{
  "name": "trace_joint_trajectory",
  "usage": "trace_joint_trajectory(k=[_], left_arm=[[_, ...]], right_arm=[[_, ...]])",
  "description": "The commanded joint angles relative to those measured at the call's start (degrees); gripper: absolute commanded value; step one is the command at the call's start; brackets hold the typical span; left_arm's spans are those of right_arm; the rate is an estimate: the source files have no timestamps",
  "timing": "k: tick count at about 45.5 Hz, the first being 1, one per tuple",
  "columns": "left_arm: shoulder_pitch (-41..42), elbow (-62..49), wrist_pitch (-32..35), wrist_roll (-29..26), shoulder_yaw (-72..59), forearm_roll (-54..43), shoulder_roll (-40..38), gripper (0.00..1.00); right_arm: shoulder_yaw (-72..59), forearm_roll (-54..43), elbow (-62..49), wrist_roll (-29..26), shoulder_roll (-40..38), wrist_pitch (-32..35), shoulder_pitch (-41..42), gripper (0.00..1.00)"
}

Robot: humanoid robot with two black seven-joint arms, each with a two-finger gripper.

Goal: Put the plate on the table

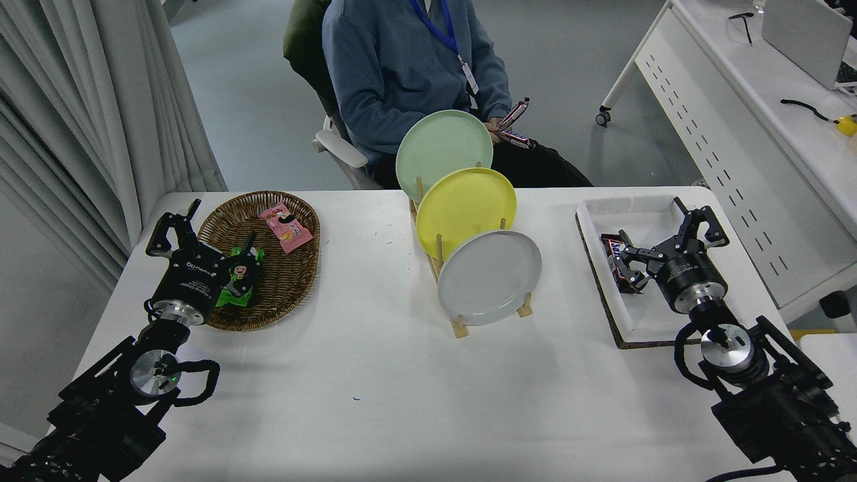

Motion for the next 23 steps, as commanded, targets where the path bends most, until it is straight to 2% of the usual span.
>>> trace_joint_trajectory(k=[1, 23], left_arm=[[0.0, 0.1, 0.0, 0.0, 0.0, 0.0, 0.0, 1.0], [0.0, 0.1, 0.0, -0.1, 0.0, 0.0, 0.0, 1.0]], right_arm=[[-0.8, 0.0, -0.1, 0.0, 0.6, -0.1, 0.6, 0.99], [-1.4, 0.0, -0.2, 0.0, 0.7, -0.3, 0.5, 0.99]])
